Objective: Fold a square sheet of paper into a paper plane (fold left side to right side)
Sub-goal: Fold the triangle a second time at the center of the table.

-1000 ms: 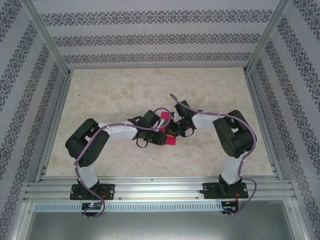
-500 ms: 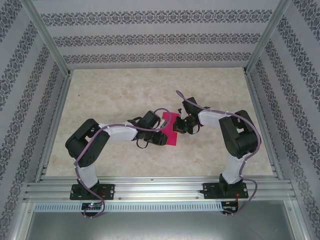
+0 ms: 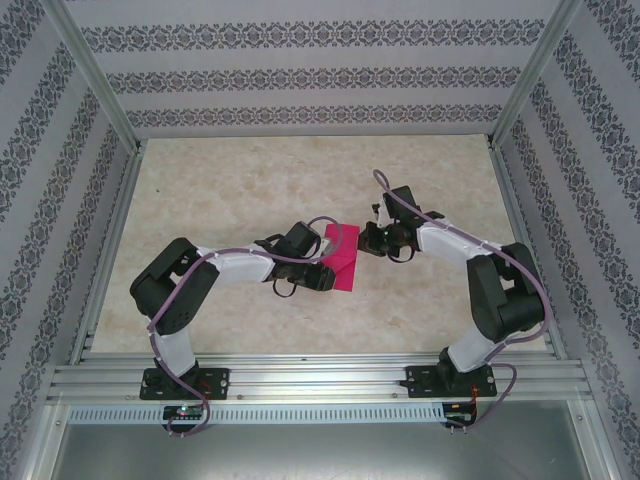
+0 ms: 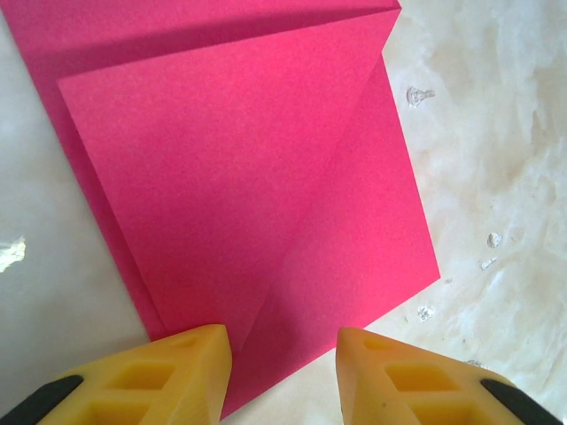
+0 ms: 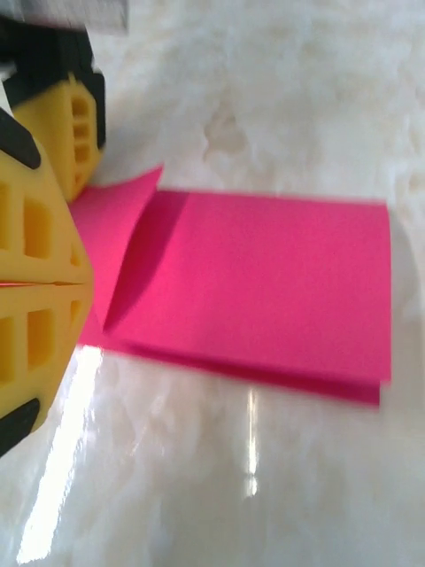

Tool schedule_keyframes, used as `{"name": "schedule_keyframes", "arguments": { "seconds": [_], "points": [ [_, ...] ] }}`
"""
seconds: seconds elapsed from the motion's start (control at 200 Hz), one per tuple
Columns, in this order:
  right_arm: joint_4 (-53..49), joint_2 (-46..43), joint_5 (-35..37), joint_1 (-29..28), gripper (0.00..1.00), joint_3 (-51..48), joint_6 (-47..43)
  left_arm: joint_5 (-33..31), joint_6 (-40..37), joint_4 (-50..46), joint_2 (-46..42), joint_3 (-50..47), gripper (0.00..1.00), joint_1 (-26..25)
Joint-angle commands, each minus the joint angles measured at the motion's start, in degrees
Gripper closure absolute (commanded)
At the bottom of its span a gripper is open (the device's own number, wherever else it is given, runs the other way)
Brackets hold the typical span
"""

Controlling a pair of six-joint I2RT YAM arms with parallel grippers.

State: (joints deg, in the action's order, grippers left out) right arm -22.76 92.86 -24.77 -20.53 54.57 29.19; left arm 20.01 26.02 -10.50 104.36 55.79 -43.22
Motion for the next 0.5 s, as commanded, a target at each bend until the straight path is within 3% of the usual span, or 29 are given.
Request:
{"name": "schedule_keyframes", "arguments": {
  "seconds": [0.0, 0.14, 0.495],
  "points": [
    [3.2, 1.2, -3.5, -3.4, 0.91, -1.9, 3.4, -1.3, -0.3, -7.3, 2.2, -0.9, 0.6, -1.3],
    [6.4, 6.4, -4.4, -5.9, 0.91, -0.8, 5.0, -1.5, -0.3, -7.4, 2.2, -0.7, 0.6, -1.4],
    [5.2, 11.4, -0.5, -4.3, 0.92, 0.9, 3.5, -1.6, -0.4, -7.9, 0.9, -0.1, 0.6, -1.4]
  ]
}}
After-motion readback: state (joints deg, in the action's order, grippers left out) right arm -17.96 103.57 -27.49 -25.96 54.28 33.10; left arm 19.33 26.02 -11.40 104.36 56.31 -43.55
